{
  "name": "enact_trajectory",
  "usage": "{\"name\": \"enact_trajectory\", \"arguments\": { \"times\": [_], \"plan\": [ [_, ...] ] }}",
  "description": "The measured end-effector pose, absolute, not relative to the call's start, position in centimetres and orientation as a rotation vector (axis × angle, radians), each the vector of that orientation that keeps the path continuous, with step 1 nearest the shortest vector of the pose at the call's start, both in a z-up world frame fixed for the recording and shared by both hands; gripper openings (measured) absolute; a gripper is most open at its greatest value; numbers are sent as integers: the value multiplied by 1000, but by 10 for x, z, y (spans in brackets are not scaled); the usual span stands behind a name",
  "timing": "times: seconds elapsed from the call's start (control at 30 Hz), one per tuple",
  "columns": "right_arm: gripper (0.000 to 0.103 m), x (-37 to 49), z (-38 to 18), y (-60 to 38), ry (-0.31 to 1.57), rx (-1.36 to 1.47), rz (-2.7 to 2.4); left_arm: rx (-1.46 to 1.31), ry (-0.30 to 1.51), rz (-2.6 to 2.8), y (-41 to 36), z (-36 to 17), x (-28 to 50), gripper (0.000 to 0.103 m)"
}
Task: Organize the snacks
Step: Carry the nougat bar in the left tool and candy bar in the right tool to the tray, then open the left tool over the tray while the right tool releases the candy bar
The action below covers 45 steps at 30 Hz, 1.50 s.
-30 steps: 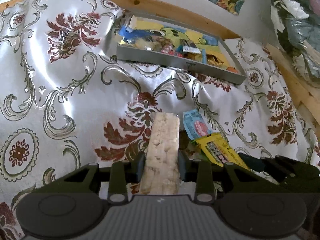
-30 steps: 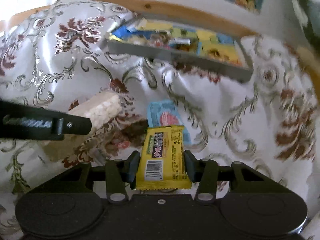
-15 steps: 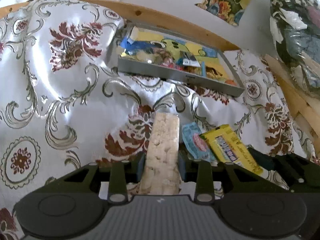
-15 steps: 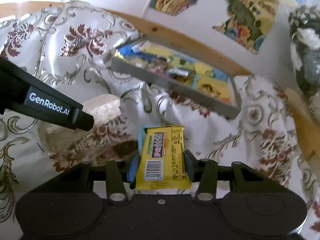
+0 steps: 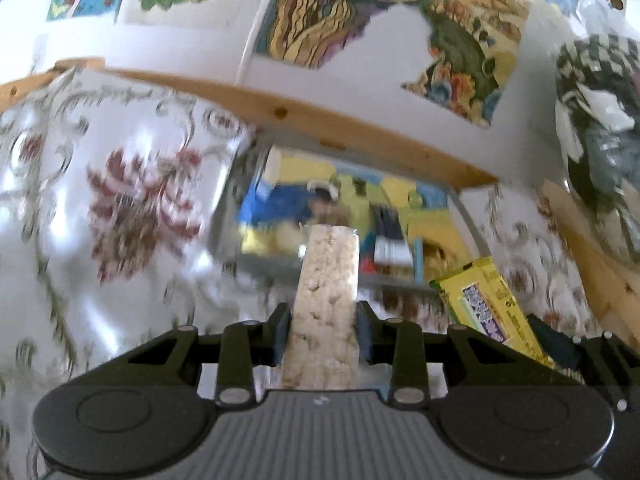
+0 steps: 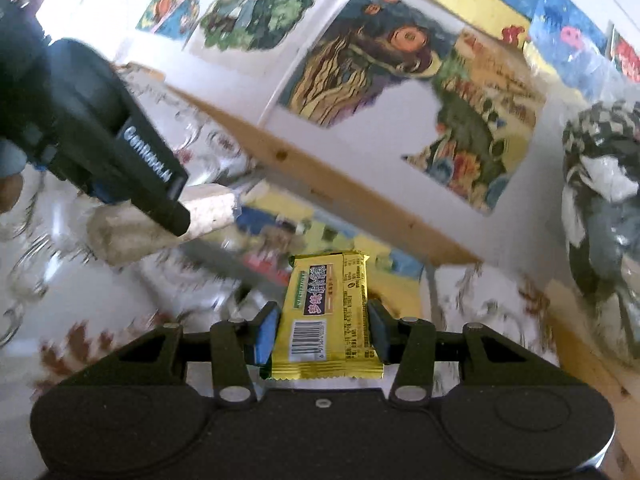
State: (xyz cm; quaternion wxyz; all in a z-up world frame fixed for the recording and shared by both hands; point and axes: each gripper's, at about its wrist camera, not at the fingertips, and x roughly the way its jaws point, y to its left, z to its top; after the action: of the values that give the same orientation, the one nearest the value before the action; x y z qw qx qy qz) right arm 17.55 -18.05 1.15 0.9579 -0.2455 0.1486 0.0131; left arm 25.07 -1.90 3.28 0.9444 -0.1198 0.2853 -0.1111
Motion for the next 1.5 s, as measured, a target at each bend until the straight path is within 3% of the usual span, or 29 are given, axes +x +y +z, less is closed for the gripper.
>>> {"name": "enact_trajectory", "arguments": {
  "times": [0.33,0.57,1.33,1.43,1.5],
  "plan": [
    [49,271,19,-208,216,-401,-32,-192,524,-215,-55,50,343,38],
    [49,328,11,-242,268,-275,-78,-120,583,-210,-90,33,396,38],
    [50,365,-22,-271,450,-90,-37,-96,715,-172,-130,14,447,39],
    [53,361,-20,-272,428,-83,-28,-94,722,-172,-130,16,445,42],
    [61,358,-17,-271,412,-85,-27,-97,716,-166,-128,19,441,55]
  ]
}}
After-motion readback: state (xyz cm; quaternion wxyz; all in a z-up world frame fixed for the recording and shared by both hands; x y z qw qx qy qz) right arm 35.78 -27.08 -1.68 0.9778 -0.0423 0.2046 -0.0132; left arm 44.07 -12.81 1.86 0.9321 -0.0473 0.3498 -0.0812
